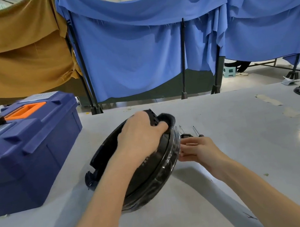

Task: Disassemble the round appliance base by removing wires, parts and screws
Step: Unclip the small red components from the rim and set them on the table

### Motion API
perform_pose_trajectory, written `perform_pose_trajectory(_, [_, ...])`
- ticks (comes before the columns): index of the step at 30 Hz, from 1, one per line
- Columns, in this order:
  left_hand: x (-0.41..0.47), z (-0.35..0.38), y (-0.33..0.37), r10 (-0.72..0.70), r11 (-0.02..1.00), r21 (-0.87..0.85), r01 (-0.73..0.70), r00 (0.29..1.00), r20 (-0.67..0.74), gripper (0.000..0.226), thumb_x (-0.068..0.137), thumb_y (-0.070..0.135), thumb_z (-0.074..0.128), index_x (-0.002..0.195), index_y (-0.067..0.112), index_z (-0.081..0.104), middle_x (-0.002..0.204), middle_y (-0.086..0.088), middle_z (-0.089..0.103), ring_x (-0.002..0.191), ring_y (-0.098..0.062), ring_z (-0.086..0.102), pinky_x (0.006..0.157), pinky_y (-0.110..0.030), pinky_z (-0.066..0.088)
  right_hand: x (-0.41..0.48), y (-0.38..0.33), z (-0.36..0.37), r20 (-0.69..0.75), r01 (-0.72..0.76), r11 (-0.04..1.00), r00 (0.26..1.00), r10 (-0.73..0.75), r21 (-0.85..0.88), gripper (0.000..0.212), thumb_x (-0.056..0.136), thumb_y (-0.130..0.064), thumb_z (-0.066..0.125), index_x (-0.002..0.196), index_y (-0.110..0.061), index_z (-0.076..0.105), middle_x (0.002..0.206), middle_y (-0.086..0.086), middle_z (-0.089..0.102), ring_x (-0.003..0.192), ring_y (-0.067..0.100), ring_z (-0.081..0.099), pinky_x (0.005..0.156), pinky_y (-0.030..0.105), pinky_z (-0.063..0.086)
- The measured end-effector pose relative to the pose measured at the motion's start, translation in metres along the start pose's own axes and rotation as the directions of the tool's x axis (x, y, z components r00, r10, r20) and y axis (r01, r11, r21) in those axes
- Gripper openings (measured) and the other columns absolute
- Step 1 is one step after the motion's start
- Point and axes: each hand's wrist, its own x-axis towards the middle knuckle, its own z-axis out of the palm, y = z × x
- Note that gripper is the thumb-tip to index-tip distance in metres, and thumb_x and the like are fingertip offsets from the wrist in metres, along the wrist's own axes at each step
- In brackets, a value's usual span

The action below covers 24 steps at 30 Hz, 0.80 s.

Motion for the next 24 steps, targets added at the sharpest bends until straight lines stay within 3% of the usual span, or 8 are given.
perform_pose_trajectory(3, [0.003,-0.018,0.006,0.008,0.993,-0.12,-0.023,0.992,-0.123,0.043,0.085,0.036,0.063,0.059,0.005,0.051,0.053,-0.008,0.048,0.051,-0.024,0.043,0.06,-0.042,0.045,0.002,0.004,0.007,0.063,-0.014,1.0,0.998,0.016,-0.027,0.036,0.088,0.001,0.065,0.124,0.001,0.061,0.116,0.02,0.067,0.102,0.028,0.068,0.09,0.036,0.056])
perform_pose_trajectory(6, [0.005,-0.035,0.008,-0.054,0.958,-0.287,0.007,0.986,-0.156,0.049,0.087,0.037,0.061,0.074,-0.01,0.062,0.063,-0.009,0.048,0.058,-0.021,0.044,0.06,-0.038,0.042,0.003,0.008,0.012,0.085,-0.01,0.997,0.996,0.017,-0.082,0.049,0.089,-0.009,0.067,0.136,-0.007,0.053,0.13,0.013,0.06,0.116,0.025,0.061,0.099,0.037,0.051])
perform_pose_trajectory(10, [0.005,-0.053,0.008,-0.208,0.794,-0.602,0.084,0.968,-0.14,0.032,0.086,0.034,0.063,0.073,0.005,0.06,0.066,-0.013,0.053,0.051,-0.02,0.051,0.052,-0.026,0.041,0.001,0.011,0.015,0.074,-0.028,0.994,0.997,0.036,-0.107,0.054,0.089,-0.017,0.068,0.139,-0.008,0.048,0.126,0.01,0.063,0.109,0.023,0.065,0.087,0.031,0.056])
perform_pose_trajectory(12, [0.005,-0.056,0.003,-0.28,0.681,-0.721,0.132,0.956,-0.09,0.03,0.085,0.033,0.064,0.065,0.012,0.056,0.058,-0.007,0.057,0.04,-0.016,0.053,0.042,-0.018,0.043,-0.001,0.01,0.015,0.094,-0.039,0.997,0.995,0.045,-0.061,0.04,0.091,-0.018,0.065,0.128,-0.007,0.058,0.113,0.012,0.07,0.097,0.023,0.071,0.075,0.03,0.059])
perform_pose_trajectory(15, [0.007,-0.056,-0.006,-0.363,0.55,-0.81,0.204,0.932,-0.012,0.026,0.082,0.036,0.065,0.065,0.016,0.061,0.052,-0.001,0.063,0.041,-0.016,0.058,0.048,-0.024,0.049,-0.003,0.008,0.01,0.091,-0.05,0.998,0.995,0.046,0.045,0.022,0.096,-0.016,0.059,0.115,-0.006,0.066,0.102,0.012,0.073,0.084,0.023,0.071,0.068,0.031,0.058])
perform_pose_trajectory(18, [0.009,-0.053,-0.015,-0.395,0.471,-0.848,0.241,0.918,0.041,0.032,0.081,0.036,0.064,0.055,0.018,0.067,0.053,0.0,0.064,0.043,-0.016,0.059,0.058,-0.029,0.049,-0.001,0.006,0.004,0.0,-0.003,1.0,1.0,0.003,-0.012,0.019,0.097,-0.012,0.057,0.109,-0.004,0.069,0.097,0.016,0.074,0.082,0.025,0.07,0.07,0.036,0.059])
perform_pose_trajectory(20, [0.011,-0.05,-0.021,-0.406,0.456,-0.857,0.241,0.913,0.04,0.041,0.083,0.036,0.06,0.046,0.021,0.068,0.049,0.004,0.061,0.04,-0.013,0.057,0.053,-0.026,0.047,0.002,0.002,0.0,-0.104,0.031,0.996,0.994,-0.04,-0.086,0.018,0.097,-0.013,0.058,0.104,-0.002,0.07,0.096,0.02,0.073,0.084,0.029,0.07,0.079,0.042,0.059])
perform_pose_trajectory(24, [0.014,-0.042,-0.033,-0.515,0.442,-0.862,0.249,0.857,-0.017,0.029,0.088,0.037,0.053,0.066,0.02,0.062,0.046,0.005,0.058,0.034,-0.009,0.053,0.044,-0.02,0.042,0.004,-0.01,-0.015,-0.198,0.102,0.973,0.97,-0.143,-0.207,0.023,0.096,-0.016,0.058,0.094,0.003,0.07,0.091,0.023,0.072,0.077,0.026,0.067,0.078,0.041,0.054])
